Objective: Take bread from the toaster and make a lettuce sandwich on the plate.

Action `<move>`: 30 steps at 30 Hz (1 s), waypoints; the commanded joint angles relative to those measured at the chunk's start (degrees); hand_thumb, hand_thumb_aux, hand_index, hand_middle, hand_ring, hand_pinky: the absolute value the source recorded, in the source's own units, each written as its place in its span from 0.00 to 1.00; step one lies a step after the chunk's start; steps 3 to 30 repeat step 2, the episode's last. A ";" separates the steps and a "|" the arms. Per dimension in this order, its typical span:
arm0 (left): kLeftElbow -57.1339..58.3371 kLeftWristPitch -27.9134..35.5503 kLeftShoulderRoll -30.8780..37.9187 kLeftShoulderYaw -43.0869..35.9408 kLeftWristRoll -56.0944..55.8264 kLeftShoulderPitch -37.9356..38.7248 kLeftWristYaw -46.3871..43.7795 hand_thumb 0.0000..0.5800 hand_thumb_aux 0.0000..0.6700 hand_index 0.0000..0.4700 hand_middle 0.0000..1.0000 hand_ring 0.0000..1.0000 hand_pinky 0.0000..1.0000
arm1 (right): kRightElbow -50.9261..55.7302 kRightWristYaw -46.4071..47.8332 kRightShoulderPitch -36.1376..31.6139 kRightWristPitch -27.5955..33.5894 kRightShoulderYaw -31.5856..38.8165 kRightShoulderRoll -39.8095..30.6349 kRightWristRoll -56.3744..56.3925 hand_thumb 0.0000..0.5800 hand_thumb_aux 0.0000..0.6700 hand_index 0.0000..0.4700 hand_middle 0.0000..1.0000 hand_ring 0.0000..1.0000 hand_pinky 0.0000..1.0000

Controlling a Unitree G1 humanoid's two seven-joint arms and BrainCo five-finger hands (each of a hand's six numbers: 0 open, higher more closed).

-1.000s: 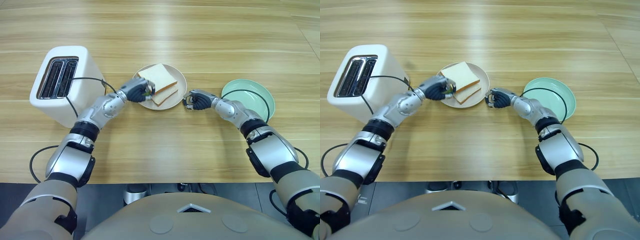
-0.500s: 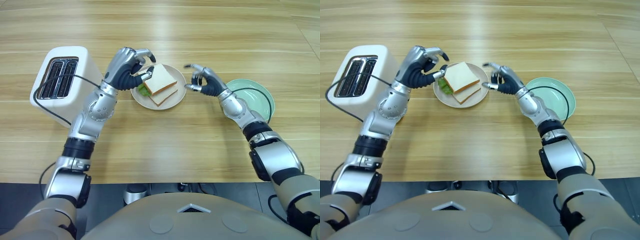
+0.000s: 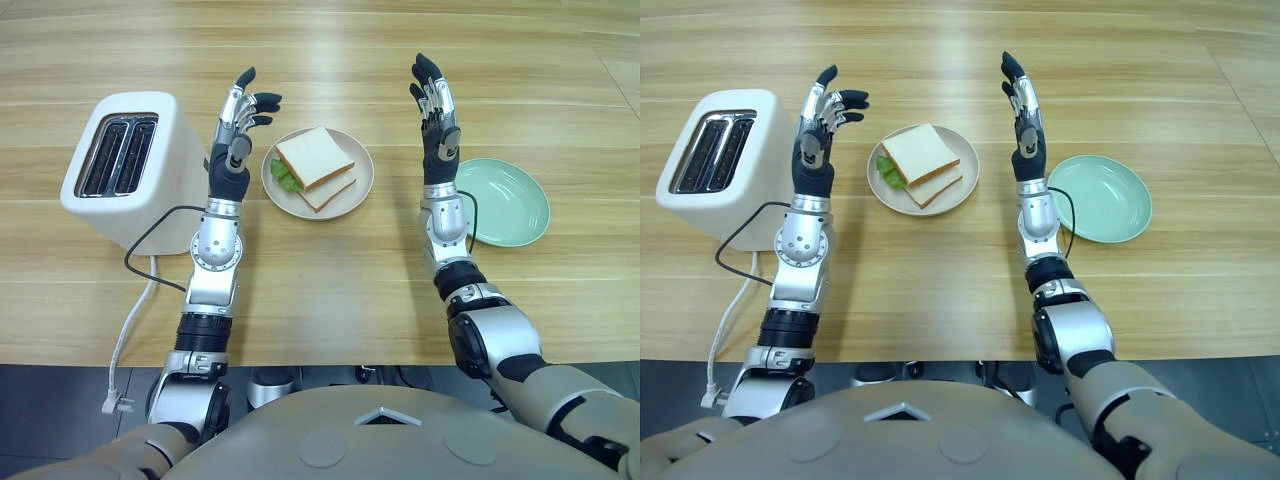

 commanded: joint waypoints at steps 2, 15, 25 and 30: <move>5.96 -3.98 -0.21 -0.40 1.42 -0.21 -0.21 0.00 0.00 0.00 0.00 0.00 0.00 | 1.51 -0.57 1.54 -1.44 -0.54 -0.11 -3.17 0.00 0.00 0.00 0.00 0.00 0.00; 5.96 -3.98 -0.21 -0.40 1.42 -0.21 -0.21 0.00 0.00 0.00 0.00 0.00 0.00 | 1.51 -0.57 1.54 -1.44 -0.54 -0.11 -3.17 0.00 0.00 0.00 0.00 0.00 0.00; 5.96 -3.98 -0.21 -0.40 1.42 -0.21 -0.21 0.00 0.00 0.00 0.00 0.00 0.00 | 1.51 -0.57 1.54 -1.44 -0.54 -0.11 -3.17 0.00 0.00 0.00 0.00 0.00 0.00; 5.96 -3.98 -0.21 -0.40 1.42 -0.21 -0.21 0.00 0.00 0.00 0.00 0.00 0.00 | 1.51 -0.57 1.54 -1.44 -0.54 -0.11 -3.17 0.00 0.00 0.00 0.00 0.00 0.00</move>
